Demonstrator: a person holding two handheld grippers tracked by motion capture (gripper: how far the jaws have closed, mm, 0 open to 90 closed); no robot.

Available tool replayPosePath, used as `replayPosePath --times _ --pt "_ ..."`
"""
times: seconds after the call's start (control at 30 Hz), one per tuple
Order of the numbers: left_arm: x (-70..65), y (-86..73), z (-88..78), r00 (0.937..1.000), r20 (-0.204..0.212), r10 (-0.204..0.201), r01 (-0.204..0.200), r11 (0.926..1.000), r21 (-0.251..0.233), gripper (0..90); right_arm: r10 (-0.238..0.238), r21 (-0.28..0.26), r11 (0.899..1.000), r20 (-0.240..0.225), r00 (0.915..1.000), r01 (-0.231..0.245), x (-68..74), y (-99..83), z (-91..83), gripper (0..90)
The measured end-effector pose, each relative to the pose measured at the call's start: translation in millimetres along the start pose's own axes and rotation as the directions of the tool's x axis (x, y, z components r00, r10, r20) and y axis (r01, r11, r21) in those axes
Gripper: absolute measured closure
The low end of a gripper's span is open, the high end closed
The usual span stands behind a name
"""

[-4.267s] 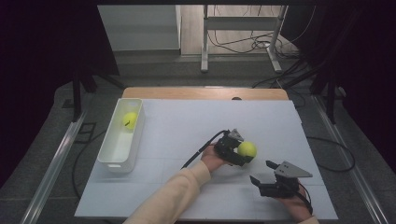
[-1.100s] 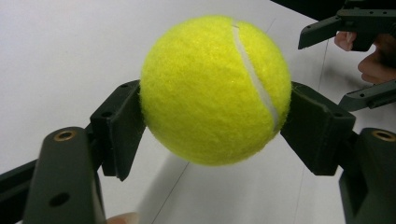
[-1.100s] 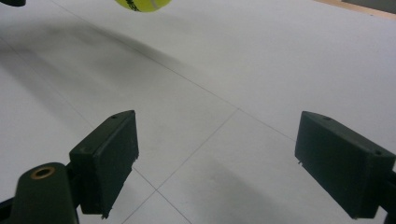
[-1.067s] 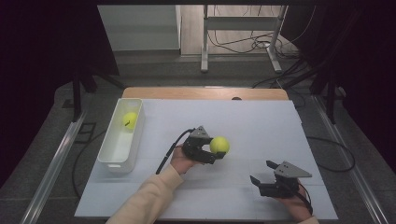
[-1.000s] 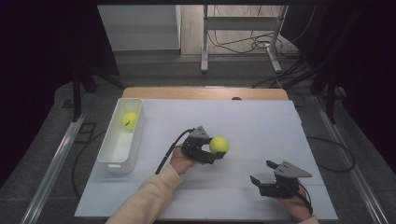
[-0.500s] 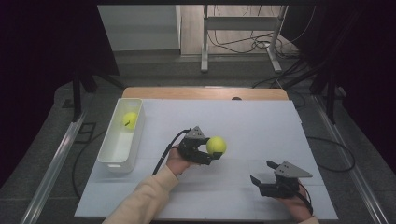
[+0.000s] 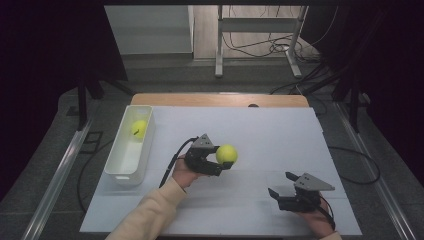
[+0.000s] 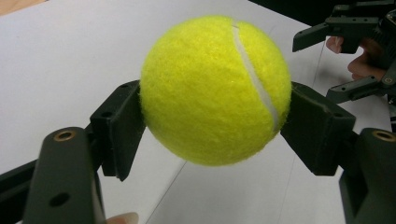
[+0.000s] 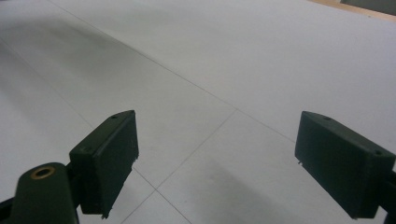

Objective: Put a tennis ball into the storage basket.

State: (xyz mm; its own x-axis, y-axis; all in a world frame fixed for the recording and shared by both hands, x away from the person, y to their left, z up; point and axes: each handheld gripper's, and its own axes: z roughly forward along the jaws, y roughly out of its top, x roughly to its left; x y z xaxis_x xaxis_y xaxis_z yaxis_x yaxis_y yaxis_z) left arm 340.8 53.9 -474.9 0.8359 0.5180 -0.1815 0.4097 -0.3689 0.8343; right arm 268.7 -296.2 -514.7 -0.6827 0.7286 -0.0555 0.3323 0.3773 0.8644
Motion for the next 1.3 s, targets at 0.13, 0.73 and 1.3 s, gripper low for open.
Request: replayPosePath --times 0.13,0.73,1.3 --pt "2.0 -1.7 -6.1 1.0 -0.01 -0.001 0.001 1.0 -0.001 26.4 0.001 0.001 1.0 0.003 1.0 -0.001 -0.1 0.1 -0.1 13.9" --pt "10.4 -8.1 -31.8 0.9985 -0.049 -0.024 0.022 0.9994 -0.025 26.4 0.002 -0.002 1.0 0.0 1.0 -0.002 0.2 0.2 0.0 13.9" --pt "15.3 -13.9 -47.5 0.9969 -0.069 -0.038 0.035 0.9987 -0.037 26.4 0.001 0.0 1.0 0.002 1.0 -0.001 0.2 0.1 0.1 13.9"
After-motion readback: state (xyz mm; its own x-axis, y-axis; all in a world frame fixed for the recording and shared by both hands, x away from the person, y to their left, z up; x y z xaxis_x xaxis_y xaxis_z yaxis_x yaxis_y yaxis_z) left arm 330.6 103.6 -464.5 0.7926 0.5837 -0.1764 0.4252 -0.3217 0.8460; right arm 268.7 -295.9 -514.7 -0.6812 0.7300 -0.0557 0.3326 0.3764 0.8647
